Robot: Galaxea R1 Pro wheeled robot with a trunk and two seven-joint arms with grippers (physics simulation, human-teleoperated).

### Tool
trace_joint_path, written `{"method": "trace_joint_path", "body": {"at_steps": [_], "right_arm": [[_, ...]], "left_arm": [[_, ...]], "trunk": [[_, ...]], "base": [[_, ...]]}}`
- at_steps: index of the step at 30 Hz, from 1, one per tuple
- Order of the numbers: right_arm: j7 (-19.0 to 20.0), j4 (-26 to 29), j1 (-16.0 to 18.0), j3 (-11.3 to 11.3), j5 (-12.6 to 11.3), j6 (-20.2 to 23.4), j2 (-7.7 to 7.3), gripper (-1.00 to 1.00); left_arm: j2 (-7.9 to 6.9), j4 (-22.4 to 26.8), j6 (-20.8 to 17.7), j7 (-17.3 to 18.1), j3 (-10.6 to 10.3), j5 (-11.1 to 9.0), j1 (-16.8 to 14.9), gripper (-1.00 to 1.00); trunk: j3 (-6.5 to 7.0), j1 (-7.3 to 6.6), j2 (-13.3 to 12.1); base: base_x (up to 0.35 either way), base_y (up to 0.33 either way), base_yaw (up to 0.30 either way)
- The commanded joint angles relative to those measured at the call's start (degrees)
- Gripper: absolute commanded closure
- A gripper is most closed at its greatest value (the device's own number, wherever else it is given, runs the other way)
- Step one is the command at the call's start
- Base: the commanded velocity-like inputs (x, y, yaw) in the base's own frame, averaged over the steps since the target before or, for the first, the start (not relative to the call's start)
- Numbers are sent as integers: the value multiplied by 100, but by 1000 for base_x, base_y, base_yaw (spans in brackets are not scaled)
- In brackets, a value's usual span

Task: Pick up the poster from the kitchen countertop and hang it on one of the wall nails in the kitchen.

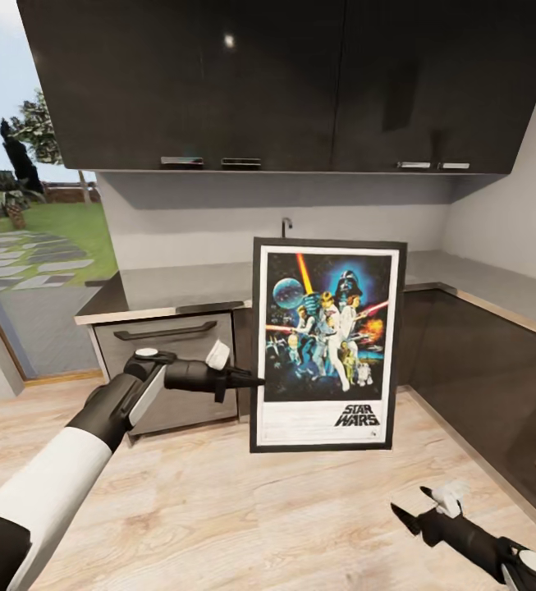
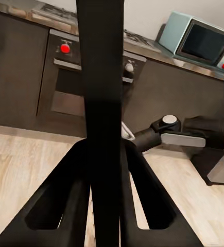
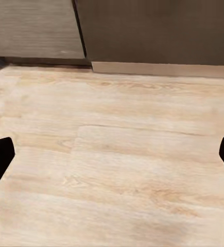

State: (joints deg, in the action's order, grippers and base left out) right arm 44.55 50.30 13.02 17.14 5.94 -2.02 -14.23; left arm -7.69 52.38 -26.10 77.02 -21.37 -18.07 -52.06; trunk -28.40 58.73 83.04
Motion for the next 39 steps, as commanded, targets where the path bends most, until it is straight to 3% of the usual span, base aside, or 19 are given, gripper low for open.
{"method": "trace_joint_path", "body": {"at_steps": [1, 4, 6, 8, 12, 15, 16, 22, 25, 30, 34, 39], "right_arm": [[361, -20, 183, 21, 62, 122, -104, -100], [882, -68, 405, 23, 59, 304, -274, -100], [1621, -169, 713, 25, 56, 450, -462, -100], [2103, -320, 966, 25, 56, 505, -574, -100], [2764, -705, 1378, 21, 62, 539, -811, -100], [3031, -917, 1566, 19, 64, 546, -983, -100], [3214, -1028, 1658, 15, 64, 547, -1108, -100], [3964, -1191, 1903, 10, 64, 549, -1510, -100], [4137, -1200, 1956, 7, 131, 547, -1574, -100], [4252, -1200, 1989, 6, 709, 545, -1601, -100], [4309, -1198, 1993, 1, 832, 545, -1598, -100], [4460, -1183, 1994, 0, 856, 545, -1600, -100]], "left_arm": [[-7, -16, -40, 24, -26, -50, -6, 100], [-4, -34, -38, 54, -30, -56, -6, 100], [1, -57, -37, 77, -32, -143, -6, 100], [2, -69, -36, 85, -37, -227, -6, 100], [4, -82, -36, 91, -38, -290, -6, 100], [4, -86, -36, 92, -39, -304, -6, 100], [4, -90, -36, 93, -37, -310, -6, 100], [4, -85, -36, 329, -45, -314, -6, 100], [1, -92, -36, 398, -39, -307, -6, 100], [-6, -155, -41, 446, -88, -291, -6, 100], [-7, -254, -37, 454, -419, -286, -6, 100], [-12, -286, -31, 454, -562, -281, -6, 100]], "trunk": [[-7, 0, 4], [-7, 0, 4], [-7, 0, 4], [-7, 0, 4], [-7, 0, 4], [-7, 0, 4], [-7, 0, 4], [-7, 0, 4], [-7, 0, 4], [-7, 0, 4], [-7, 0, 4], [-7, 0, 4]], "base": [[0, 0, 0], [0, 0, 0], [0, 0, 0], [0, 0, 0], [0, 0, 0], [0, 0, 0], [0, 0, 0], [0, 0, 0], [0, 0, 0], [0, 0, 0], [0, 0, 0], [0, 0, 0]]}}
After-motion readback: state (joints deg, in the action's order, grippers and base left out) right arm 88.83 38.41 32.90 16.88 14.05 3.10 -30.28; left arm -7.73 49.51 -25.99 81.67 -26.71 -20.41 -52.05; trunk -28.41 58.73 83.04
